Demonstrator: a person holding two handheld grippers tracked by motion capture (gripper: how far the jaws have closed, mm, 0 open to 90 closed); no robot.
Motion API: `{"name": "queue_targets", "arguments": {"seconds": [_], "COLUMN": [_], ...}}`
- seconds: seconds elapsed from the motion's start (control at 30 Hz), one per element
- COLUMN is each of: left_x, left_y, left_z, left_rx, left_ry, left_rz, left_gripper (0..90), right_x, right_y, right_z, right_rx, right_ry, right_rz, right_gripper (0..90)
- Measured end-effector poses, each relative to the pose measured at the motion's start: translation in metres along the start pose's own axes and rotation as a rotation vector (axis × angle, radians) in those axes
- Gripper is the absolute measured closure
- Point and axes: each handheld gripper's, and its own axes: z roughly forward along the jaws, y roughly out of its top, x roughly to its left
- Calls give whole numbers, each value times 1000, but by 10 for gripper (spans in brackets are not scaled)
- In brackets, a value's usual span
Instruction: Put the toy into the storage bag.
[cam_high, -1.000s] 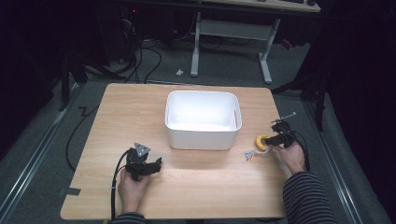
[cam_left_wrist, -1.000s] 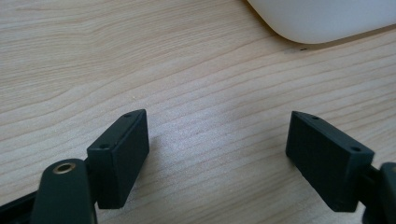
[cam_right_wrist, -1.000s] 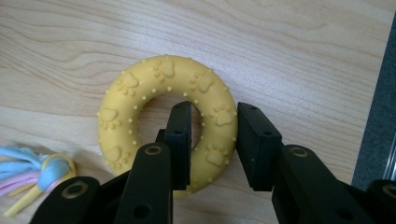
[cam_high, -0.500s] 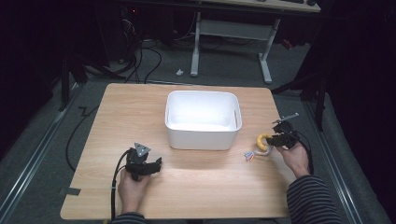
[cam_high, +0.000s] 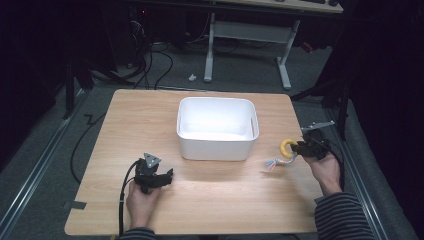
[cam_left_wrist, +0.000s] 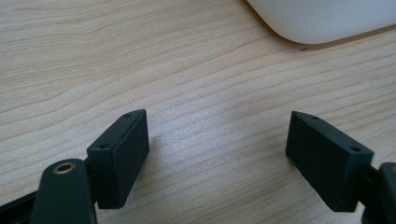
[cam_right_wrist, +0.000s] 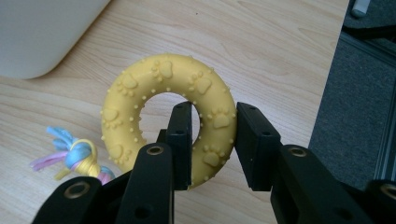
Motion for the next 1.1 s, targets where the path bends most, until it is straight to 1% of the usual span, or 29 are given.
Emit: {"name": "queue_targets", "arguments": {"seconds": [0.07,0.13,0.2,0.27,0.4,0.5,0.63,0.8,0.87,0.97,1.03,1.1], "left_x": [0,0,0,0,0,0,0,0,0,0,0,0], "left_y": [0,0,0,0,0,0,0,0,0,0,0,0], "left_z": [0,0,0,0,0,0,0,0,0,0,0,0], "left_rx": [0,0,0,0,0,0,0,0,0,0,0,0], "left_ry": [0,0,0,0,0,0,0,0,0,0,0,0], "left_rz": [0,0,0,0,0,0,0,0,0,0,0,0], "left_gripper": [217,217,217,217,217,217,217,217,217,217,217,217], "right_x": [0,0,0,1,2,2,1,4,5,6,6,6], "right_y": [0,2,3,6,9,14,20,27,31,35,38,42], "right_z": [-2,-8,-11,-17,-23,-28,-36,-43,-47,-52,-55,-56], "right_rx": [3,-1,-5,-22,-29,-39,-63,-65,-80,-106,-109,-106], "right_ry": [2,-9,-8,-3,7,1,12,11,18,35,51,53], "right_rz": [1,-11,-13,-15,-18,-30,-22,-38,-47,-41,-36,-37], "right_gripper": [685,685,685,685,685,685,686,686,686,686,686,687]}}
